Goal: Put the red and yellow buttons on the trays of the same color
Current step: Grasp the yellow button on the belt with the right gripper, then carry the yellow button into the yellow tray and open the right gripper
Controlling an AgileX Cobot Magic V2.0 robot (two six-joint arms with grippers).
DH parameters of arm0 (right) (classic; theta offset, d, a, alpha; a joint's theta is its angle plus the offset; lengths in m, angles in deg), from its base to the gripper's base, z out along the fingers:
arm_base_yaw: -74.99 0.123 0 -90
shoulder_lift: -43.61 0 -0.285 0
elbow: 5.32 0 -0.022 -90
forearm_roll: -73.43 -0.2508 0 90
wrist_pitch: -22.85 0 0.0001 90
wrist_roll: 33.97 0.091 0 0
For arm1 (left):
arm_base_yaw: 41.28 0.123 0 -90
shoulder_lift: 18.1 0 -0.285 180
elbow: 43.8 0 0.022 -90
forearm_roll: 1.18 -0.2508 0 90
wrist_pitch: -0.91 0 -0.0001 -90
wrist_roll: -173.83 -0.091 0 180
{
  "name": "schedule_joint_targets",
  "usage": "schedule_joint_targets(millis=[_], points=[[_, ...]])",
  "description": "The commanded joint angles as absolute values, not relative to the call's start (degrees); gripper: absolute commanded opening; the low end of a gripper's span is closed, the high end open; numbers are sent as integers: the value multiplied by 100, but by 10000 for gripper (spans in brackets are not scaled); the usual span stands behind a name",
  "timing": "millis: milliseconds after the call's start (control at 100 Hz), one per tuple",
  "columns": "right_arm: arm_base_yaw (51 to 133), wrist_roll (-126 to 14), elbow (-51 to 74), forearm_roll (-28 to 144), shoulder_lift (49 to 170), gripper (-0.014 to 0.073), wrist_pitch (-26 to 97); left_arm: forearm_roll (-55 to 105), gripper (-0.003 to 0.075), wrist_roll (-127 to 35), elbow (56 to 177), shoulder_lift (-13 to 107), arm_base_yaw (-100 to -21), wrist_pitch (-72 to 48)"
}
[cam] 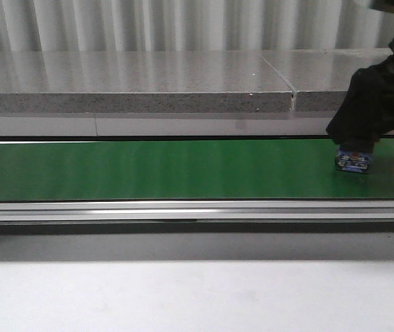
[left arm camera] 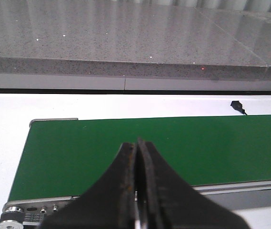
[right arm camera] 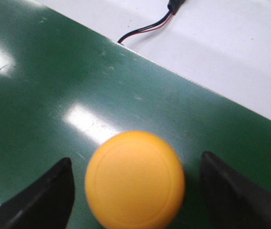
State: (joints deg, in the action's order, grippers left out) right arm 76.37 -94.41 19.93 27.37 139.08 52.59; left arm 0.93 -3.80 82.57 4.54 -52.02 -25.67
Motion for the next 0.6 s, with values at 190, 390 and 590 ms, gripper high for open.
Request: schedule_joint_targets(millis=[190, 390, 590], points=[[7639, -9478, 1817, 2544, 13832, 231, 4979, 111, -21, -376, 8401, 509, -5249, -2160], [7558, -9421, 1817, 2550, 13593, 225, 4979, 111, -21, -376, 8401, 509, -5249, -2160], [7059, -8988, 1817, 2805, 12849, 225, 5020, 111, -21, -376, 8401, 509, -5249, -2160]])
